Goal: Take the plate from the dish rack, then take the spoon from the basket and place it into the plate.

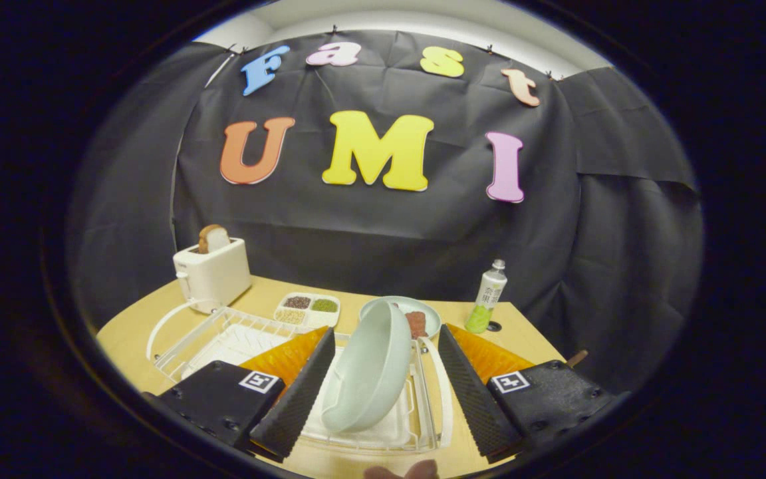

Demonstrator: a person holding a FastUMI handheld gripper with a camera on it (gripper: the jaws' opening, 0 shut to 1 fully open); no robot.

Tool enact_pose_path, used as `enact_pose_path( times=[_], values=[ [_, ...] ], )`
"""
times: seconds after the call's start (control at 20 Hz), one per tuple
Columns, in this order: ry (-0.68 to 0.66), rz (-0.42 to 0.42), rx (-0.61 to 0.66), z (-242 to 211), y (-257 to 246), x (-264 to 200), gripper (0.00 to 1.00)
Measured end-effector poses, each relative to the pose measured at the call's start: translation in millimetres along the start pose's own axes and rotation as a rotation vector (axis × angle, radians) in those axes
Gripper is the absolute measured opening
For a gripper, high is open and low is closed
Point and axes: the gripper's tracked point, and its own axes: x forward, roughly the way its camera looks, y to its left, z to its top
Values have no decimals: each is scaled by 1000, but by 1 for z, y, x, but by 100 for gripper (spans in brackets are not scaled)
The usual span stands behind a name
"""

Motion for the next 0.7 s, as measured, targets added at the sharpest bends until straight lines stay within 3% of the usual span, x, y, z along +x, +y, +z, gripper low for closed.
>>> enact_pose_path(
  times=[0.4, 0.7],
  values=[
    [306, 13, -23, -3, 3, 51, 100],
    [440, 14, 47, -15, 7, 67, 96]
  ],
)
